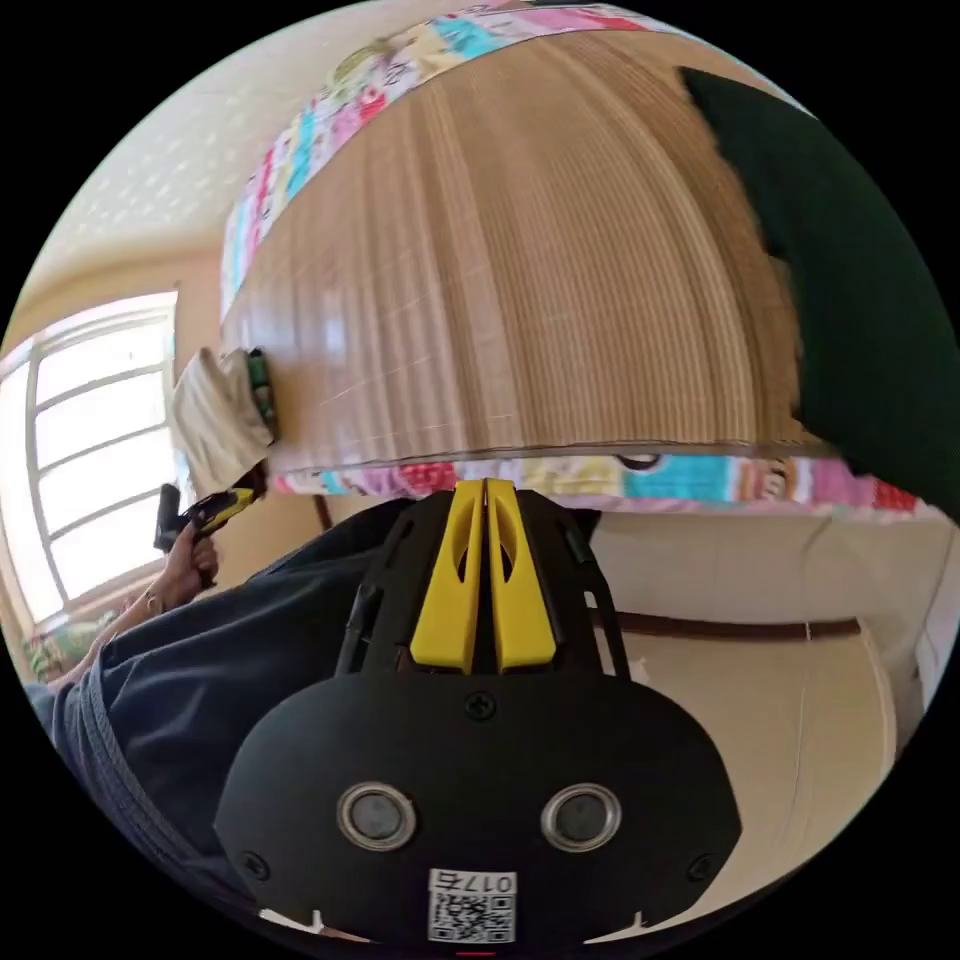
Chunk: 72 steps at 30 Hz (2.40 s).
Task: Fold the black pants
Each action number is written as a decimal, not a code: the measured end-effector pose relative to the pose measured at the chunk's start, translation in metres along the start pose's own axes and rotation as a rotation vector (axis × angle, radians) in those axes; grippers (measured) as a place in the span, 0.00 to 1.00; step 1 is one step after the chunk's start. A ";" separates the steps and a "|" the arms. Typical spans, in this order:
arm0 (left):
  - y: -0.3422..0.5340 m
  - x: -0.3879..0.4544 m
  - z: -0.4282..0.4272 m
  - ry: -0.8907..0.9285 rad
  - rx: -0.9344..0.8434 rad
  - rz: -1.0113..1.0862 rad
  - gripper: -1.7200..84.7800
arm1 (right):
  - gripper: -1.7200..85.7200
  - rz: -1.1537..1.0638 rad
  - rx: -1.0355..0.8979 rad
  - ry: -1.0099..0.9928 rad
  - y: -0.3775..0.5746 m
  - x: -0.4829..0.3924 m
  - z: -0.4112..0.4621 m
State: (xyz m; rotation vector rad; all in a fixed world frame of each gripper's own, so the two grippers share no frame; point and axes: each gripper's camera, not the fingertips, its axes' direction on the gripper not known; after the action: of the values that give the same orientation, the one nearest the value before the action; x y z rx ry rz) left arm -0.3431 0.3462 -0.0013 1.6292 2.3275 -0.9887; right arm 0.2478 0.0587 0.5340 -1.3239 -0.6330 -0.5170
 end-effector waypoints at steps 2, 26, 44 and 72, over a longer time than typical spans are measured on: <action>0.031 -0.034 -0.053 0.039 0.200 -0.047 0.01 | 0.02 -0.201 -0.049 -0.008 -0.031 -0.056 0.019; 0.306 -0.337 -0.321 -0.580 0.902 -0.111 0.01 | 0.02 -0.884 0.307 0.109 -0.040 -0.455 0.165; 0.430 -0.349 -0.380 -0.189 1.083 0.011 0.01 | 0.02 -0.990 0.343 -0.191 -0.050 -0.466 0.191; 0.411 -0.573 -0.683 0.139 0.828 0.323 0.01 | 0.13 -0.342 -0.465 0.238 -0.228 -0.630 0.732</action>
State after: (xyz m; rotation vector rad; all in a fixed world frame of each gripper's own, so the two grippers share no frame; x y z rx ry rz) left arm 0.4229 0.3707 0.6126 2.2952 1.6940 -1.9510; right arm -0.4587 0.7327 0.3567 -1.5620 -0.5605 -1.1361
